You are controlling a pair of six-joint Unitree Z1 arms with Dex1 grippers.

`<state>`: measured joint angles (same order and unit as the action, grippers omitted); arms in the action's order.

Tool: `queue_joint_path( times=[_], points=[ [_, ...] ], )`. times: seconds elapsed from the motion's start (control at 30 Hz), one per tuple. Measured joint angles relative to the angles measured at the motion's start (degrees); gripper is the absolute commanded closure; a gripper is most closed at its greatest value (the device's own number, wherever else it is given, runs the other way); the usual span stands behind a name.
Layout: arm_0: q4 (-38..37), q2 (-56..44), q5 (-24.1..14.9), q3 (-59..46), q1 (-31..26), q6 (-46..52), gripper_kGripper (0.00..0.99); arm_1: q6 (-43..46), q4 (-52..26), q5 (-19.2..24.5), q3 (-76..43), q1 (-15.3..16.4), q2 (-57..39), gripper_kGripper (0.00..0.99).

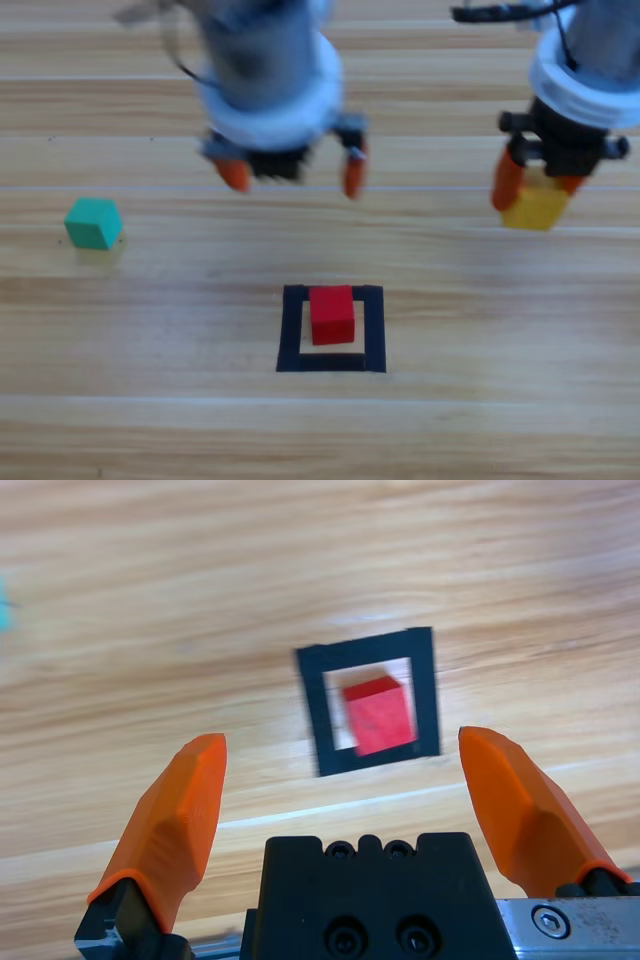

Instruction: Stack the blocks in the rectangular block: red at the bottom, yellow in the middle, green on top

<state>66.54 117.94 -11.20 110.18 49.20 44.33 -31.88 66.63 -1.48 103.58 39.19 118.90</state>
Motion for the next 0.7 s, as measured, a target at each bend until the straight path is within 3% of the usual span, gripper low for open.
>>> queue_joint_path(
  times=[0.17, 0.3, 0.5, 0.6, 0.7],
  points=[
    [0.1, -10.6, -1.4, -6.9, -8.8, -12.5, 0.0, -1.4, 7.0, 0.0, 11.0, 4.5, 5.8, 0.99],
    [0.0, -13.4, 3.5, -7.6, -19.4, -26.2, 0.0, -3.2, 15.4, 0.0, 26.0, 7.9, 13.0, 0.99],
    [-2.6, -11.4, 7.7, -7.6, -28.5, -40.7, 0.0, -5.0, 18.7, -0.5, 34.3, 12.3, 19.4, 0.99],
    [-2.6, -7.0, 13.3, -7.6, -31.3, -44.4, 0.0, -6.0, 18.8, -0.6, 36.0, 13.7, 21.5, 0.99],
    [-2.6, -2.7, 12.6, -7.6, -32.9, -43.1, 0.0, -6.2, 18.8, -0.7, 38.3, 14.5, 22.8, 0.99]
  ],
)
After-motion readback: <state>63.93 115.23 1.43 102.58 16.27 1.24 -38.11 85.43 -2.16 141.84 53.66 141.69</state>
